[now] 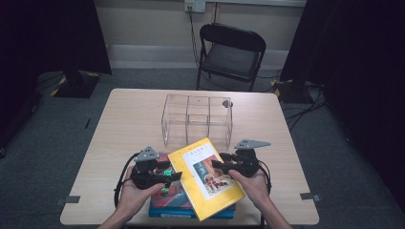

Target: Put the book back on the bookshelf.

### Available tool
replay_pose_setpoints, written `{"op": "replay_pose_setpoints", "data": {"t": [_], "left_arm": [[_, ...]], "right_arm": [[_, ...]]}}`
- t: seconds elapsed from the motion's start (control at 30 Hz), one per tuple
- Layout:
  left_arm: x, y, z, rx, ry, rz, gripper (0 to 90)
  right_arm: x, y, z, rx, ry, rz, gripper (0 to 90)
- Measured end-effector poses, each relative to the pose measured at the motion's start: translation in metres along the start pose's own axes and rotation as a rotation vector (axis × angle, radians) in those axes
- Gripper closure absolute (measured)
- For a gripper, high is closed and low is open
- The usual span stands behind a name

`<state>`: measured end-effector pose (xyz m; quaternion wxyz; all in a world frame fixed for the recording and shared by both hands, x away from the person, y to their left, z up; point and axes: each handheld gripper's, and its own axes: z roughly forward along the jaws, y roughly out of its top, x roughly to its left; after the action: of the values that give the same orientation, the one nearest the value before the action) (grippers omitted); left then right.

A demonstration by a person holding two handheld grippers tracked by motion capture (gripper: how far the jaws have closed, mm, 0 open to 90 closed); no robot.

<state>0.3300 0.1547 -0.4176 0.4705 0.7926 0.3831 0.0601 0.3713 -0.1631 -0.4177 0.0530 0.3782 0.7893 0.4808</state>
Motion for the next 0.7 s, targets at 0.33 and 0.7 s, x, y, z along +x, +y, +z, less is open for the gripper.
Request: {"op": "replay_pose_setpoints", "data": {"t": [0.33, 0.7], "left_arm": [[-0.001, -0.001, 0.004, -0.028, 0.023, -0.011, 32.3], [-0.001, 0.000, 0.005, -0.029, 0.052, -0.002, 32.5]], "right_arm": [[0.001, -0.003, -0.005, -0.026, 0.003, 0.092, 62.0], [0.002, -0.010, -0.013, -0.050, 0.056, 0.196, 68.1]]}}
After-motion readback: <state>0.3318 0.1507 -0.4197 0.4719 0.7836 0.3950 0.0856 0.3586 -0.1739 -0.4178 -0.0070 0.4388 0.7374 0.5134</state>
